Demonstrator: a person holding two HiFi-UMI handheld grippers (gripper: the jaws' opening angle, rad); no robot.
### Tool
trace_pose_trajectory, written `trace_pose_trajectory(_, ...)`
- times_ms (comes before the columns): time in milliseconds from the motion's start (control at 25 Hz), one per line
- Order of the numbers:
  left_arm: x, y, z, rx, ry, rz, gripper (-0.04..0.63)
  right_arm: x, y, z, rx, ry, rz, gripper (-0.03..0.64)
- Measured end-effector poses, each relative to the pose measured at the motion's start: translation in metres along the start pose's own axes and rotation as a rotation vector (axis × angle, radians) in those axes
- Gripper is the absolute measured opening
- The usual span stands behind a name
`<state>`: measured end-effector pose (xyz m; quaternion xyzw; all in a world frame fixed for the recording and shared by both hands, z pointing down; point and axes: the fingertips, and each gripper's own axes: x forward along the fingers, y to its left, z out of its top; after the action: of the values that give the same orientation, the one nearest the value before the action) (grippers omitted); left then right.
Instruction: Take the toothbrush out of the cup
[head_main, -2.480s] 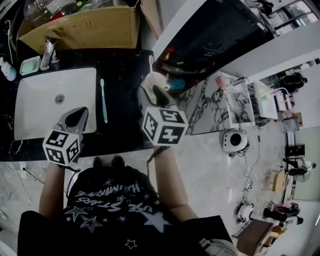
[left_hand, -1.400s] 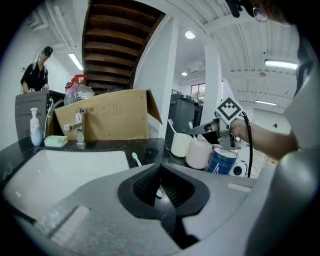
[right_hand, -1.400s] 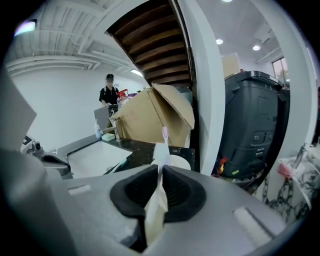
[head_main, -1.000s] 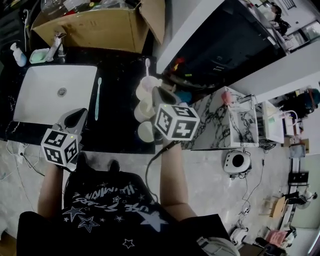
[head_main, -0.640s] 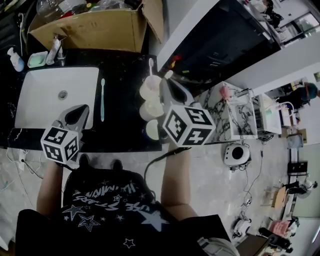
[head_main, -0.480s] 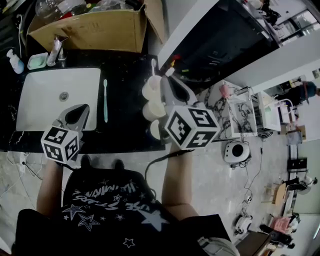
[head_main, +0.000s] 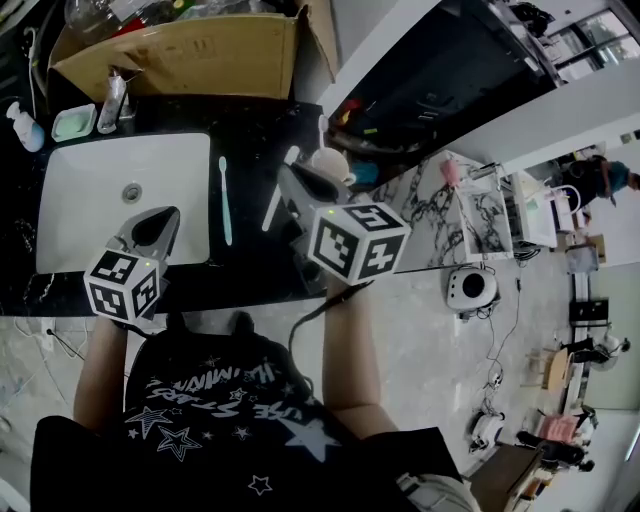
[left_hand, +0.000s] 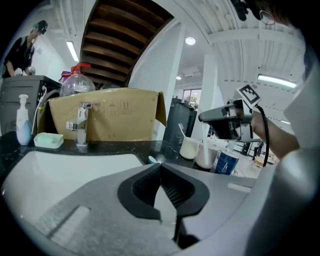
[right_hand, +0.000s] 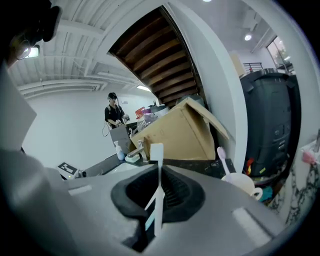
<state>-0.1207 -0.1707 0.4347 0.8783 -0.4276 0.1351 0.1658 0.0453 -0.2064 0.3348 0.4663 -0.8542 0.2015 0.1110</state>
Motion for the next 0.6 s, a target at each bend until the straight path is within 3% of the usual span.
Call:
trace_pose_trajectory(320, 0.002, 0.008, -0.010, 0.000, 0.031, -0.043, 0.009, 0.036, -0.002, -0.052, 0.100, 0.131, 0.004, 0.018)
trace_pose_trajectory(600, -0.001, 0.022, -0.013, -0.002, 0.049, -0.045, 0.009, 0.063, -0.013, -0.070, 0.190, 0.143, -0.051, 0.018)
